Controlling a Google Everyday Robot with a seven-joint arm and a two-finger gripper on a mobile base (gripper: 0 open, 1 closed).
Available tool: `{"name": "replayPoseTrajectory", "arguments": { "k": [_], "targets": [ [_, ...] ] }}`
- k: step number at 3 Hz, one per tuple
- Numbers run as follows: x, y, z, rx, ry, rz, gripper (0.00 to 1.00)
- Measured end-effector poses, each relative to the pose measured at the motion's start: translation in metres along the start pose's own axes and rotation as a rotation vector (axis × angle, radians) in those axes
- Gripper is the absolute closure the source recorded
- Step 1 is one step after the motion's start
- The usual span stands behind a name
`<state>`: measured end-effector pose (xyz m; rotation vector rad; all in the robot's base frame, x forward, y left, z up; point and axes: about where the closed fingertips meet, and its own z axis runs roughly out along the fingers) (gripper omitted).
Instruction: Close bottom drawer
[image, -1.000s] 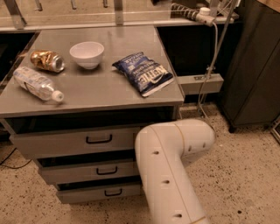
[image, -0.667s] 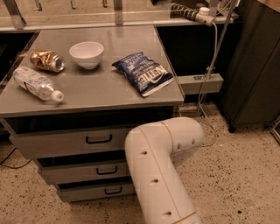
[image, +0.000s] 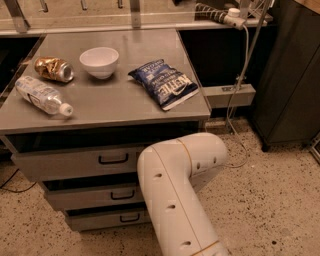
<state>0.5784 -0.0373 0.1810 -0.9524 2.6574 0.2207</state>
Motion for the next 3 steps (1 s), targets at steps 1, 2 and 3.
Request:
{"name": "replayPoseTrajectory", "arguments": {
  "k": [1, 2, 3],
  "targets": [
    [0.001, 0.004, -0.004, -0.015, 0.0, 0.005, 1.0],
    [0.062, 0.01, -0.037, -0.05, 0.105, 0.094, 1.0],
    [0.131, 0.009, -0.117, -0.047, 0.231, 0.275, 1.0]
  ]
}}
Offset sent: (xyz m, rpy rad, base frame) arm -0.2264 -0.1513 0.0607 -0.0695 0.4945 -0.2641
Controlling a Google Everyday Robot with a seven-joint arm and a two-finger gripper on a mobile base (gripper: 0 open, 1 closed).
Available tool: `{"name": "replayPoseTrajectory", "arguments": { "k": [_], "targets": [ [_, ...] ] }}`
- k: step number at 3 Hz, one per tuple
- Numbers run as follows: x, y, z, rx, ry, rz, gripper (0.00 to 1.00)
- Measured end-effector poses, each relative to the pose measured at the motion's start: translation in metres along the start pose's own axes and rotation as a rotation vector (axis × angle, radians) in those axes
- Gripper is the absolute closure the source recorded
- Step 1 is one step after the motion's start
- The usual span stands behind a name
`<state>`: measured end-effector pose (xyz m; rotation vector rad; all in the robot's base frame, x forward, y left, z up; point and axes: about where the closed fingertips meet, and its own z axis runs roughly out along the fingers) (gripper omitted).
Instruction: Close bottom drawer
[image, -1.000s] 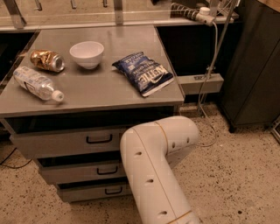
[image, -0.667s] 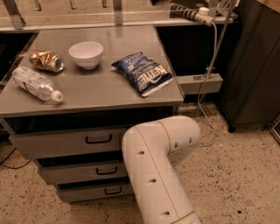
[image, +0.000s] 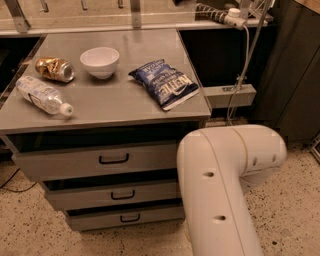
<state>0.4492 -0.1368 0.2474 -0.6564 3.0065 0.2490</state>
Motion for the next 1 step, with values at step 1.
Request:
{"name": "replayPoseTrajectory", "arguments": {
  "k": [1],
  "targets": [
    [0.0331, 0.0042, -0.0162, -0.002, 0.05, -0.004, 0.81]
  ]
}}
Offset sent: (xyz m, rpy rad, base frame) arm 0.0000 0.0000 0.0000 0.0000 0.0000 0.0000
